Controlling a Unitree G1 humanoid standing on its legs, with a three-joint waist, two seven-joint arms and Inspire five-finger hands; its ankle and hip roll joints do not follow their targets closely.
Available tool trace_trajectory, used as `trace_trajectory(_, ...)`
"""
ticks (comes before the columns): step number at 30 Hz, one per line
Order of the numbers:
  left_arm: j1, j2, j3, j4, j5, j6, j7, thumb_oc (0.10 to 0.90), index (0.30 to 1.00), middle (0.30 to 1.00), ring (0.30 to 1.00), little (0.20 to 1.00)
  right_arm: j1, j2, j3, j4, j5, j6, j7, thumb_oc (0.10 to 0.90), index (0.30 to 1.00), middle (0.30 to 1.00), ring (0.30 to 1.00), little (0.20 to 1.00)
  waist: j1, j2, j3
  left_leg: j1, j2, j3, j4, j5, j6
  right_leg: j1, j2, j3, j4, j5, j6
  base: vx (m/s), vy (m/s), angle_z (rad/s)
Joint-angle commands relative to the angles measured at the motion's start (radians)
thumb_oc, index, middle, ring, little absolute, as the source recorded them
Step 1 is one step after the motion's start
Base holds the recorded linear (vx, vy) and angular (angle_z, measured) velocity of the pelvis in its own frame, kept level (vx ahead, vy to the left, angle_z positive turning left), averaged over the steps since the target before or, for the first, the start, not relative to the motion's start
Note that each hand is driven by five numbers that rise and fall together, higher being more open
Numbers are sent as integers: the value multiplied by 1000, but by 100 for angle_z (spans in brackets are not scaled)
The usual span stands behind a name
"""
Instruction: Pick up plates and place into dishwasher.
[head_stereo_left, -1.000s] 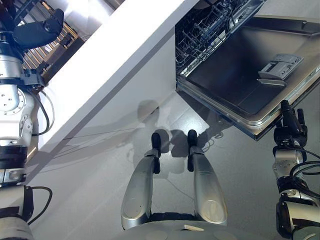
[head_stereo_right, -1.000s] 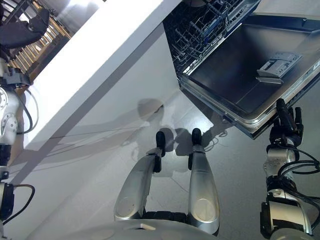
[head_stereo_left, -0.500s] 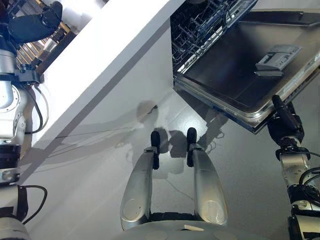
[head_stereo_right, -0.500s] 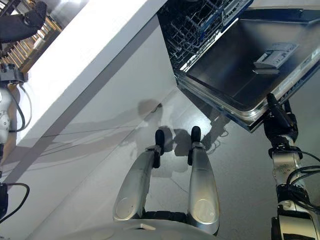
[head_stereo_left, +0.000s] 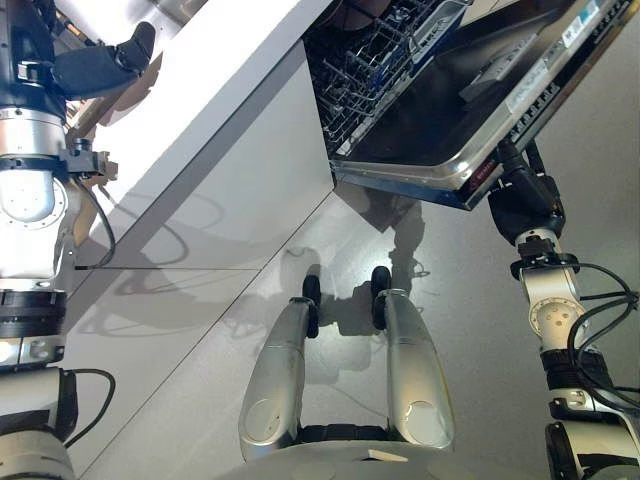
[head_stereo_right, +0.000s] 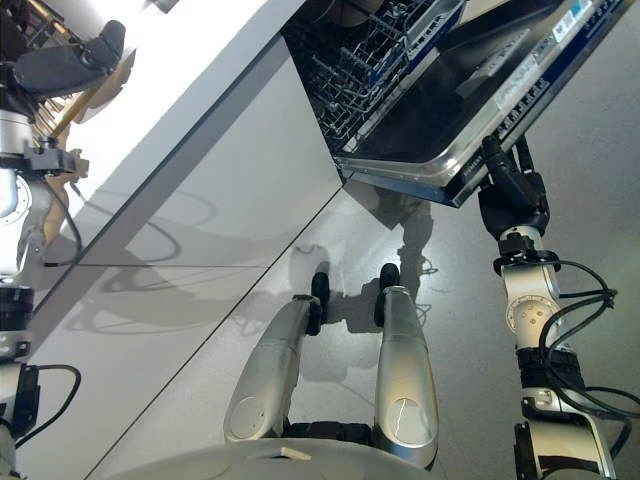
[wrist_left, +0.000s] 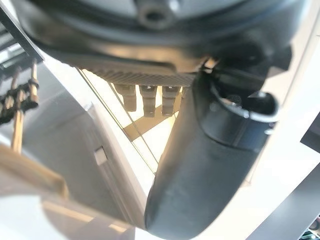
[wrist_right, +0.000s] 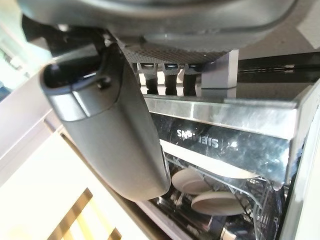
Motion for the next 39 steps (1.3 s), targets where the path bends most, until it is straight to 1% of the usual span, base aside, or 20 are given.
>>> trace_trajectory(1, 13, -107, -81, -61, -2, -99, 9, 800, 900, 900, 900, 900, -414, 153, 354, -244, -151, 43, 209, 800, 900, 900, 900, 900, 84, -54, -21, 47, -106, 59, -48, -54, 68, 51, 40, 28, 100, -143, -64, 66, 81, -57)
trace_trajectory(4, 26, -123, -89, -55, -4, -108, -15, 800, 900, 900, 900, 900, -426, 178, 374, -209, -175, 10, 158, 800, 900, 900, 900, 900, 91, -52, -32, 88, -109, 54, -70, -55, 73, 85, 36, 37, 82, -142, -62, 64, 75, 1)
trace_trajectory(8, 51, -136, -95, -59, -17, -118, -58, 800, 900, 900, 900, 900, -422, 196, 371, -174, -169, -27, 90, 800, 900, 900, 900, 900, 99, -52, -47, 145, -108, 44, -114, -47, 75, 138, 29, 44, 47, -134, -57, 63, 49, -10)
trace_trajectory(9, 56, -136, -96, -61, -20, -120, -64, 800, 900, 900, 900, 900, -419, 197, 369, -165, -164, -29, 91, 800, 900, 900, 900, 900, 100, -52, -49, 155, -107, 42, -123, -45, 75, 148, 28, 44, 39, -133, -56, 69, 30, 29)
trace_trajectory(11, 83, -150, -100, -78, -4, -115, -70, 800, 900, 900, 900, 900, -393, 205, 359, -153, -198, -30, 88, 800, 900, 900, 900, 900, 103, -55, -63, 193, -100, 33, -163, -37, 72, 182, 26, 44, 8, -126, -47, 76, 18, 43)
trace_trajectory(15, 129, -158, -93, -100, 7, -106, -69, 800, 900, 900, 900, 900, -341, 200, 339, -150, -185, -29, 105, 800, 900, 900, 900, 900, 105, -63, -81, 250, -94, 20, -225, -23, 69, 235, 24, 39, -50, -112, -35, 43, -6, 42)
trace_trajectory(16, 136, -157, -91, -100, 3, -106, -70, 800, 900, 900, 900, 900, -330, 200, 333, -147, -178, -27, 113, 800, 900, 900, 900, 900, 105, -65, -90, 257, -91, 17, -241, -13, 67, 245, 23, 36, -71, -100, -32, 22, -15, 41)
trace_trajectory(21, 181, -166, -78, -97, -20, -107, -98, 800, 900, 900, 900, 900, -277, 198, 307, -149, -180, -5, 140, 800, 900, 900, 900, 900, 110, -79, -123, 321, -84, -2, -295, -6, 61, 316, 16, 25, -137, -87, -15, 60, -24, 42)
trace_trajectory(25, 207, -175, -77, -96, -27, -104, -119, 800, 900, 900, 900, 900, -248, 197, 303, -151, -182, -16, 143, 800, 900, 900, 900, 900, 117, -90, -143, 371, -82, -19, -340, 1, 62, 365, 13, 12, -177, -80, -2, 54, -46, 16)
trace_trajectory(31, 246, -188, -76, -88, -46, -85, -137, 800, 900, 900, 900, 900, -196, 207, 285, -142, -208, -39, 109, 800, 900, 900, 900, 900, 127, -110, -184, 432, -80, -42, -411, 17, 58, 433, 16, -8, -254, -67, 16, 14, -56, 7)
trace_trajectory(32, 255, -193, -74, -87, -55, -76, -141, 800, 900, 900, 900, 900, -181, 208, 278, -138, -224, -48, 101, 800, 900, 900, 900, 900, 127, -112, -190, 443, -79, -45, -426, 20, 57, 443, 17, -11, -269, -64, 18, -20, -69, 19)
trace_trajectory(35, 313, -228, -56, -101, -104, -42, -159, 800, 900, 900, 900, 900, -89, 202, 242, -132, -331, -70, 89, 800, 900, 900, 900, 900, 121, -119, -225, 478, -74, -54, -489, 42, 49, 476, 26, -15, -327, -52, 30, -46, -59, 21)
trace_trajectory(38, 392, -289, -32, -132, -139, -28, -176, 800, 900, 900, 900, 900, 70, 192, 208, -129, -530, -126, 82, 800, 900, 900, 900, 900, 103, -123, -269, 509, -63, -49, -554, 65, 39, 507, 41, -10, -390, -38, 38, -76, -62, 16)
trace_trajectory(39, 407, -305, -26, -135, -138, -29, -179, 800, 900, 900, 900, 900, 102, 193, 202, -120, -568, -140, 84, 800, 900, 900, 900, 900, 99, -123, -275, 514, -59, -49, -566, 70, 38, 512, 45, -8, -400, -36, 38, -83, -54, 2)
